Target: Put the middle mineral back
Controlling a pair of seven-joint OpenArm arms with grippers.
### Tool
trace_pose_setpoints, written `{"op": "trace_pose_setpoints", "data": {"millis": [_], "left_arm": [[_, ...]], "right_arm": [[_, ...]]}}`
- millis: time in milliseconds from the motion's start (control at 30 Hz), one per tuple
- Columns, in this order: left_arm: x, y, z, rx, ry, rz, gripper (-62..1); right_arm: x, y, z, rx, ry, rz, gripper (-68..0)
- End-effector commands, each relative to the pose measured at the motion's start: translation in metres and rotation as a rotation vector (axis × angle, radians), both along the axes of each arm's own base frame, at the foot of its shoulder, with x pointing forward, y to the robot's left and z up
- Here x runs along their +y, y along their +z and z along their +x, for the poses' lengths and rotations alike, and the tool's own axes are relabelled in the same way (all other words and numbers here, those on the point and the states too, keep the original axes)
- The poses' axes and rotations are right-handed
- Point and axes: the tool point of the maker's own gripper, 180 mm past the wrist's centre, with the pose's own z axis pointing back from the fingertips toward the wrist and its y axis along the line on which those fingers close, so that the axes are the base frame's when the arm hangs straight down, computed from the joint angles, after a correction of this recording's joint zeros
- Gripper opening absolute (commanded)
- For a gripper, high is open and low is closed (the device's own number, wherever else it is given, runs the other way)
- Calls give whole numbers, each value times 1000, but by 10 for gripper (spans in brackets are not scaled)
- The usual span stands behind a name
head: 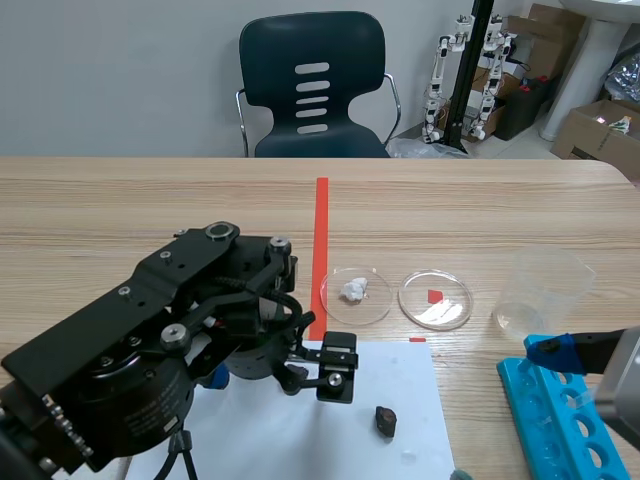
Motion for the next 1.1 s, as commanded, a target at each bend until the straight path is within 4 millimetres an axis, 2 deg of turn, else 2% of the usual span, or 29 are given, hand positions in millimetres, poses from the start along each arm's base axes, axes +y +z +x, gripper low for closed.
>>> {"op": "trace_pose_setpoints", "data": {"millis": [0, 233, 467, 633, 767, 1067], "left_arm": [[0, 10, 6, -38, -5, -13, 14], [6, 28, 2, -118, -16, -41, 14], [28, 45, 3, -261, -41, -23, 14], [42, 53, -5, -324, -60, -6, 14], [45, 52, -12, -324, -61, -7, 14], [46, 51, -12, -330, -62, -4, 14]], "right_arm": [[4, 10, 6, -35, 1, 24, -67], [4, 10, 6, -35, 1, 24, -67], [4, 10, 6, -35, 1, 24, -67], [4, 10, 6, -35, 1, 24, -67], [4, 10, 6, -35, 1, 24, -67], [4, 10, 6, -35, 1, 24, -67]]}}
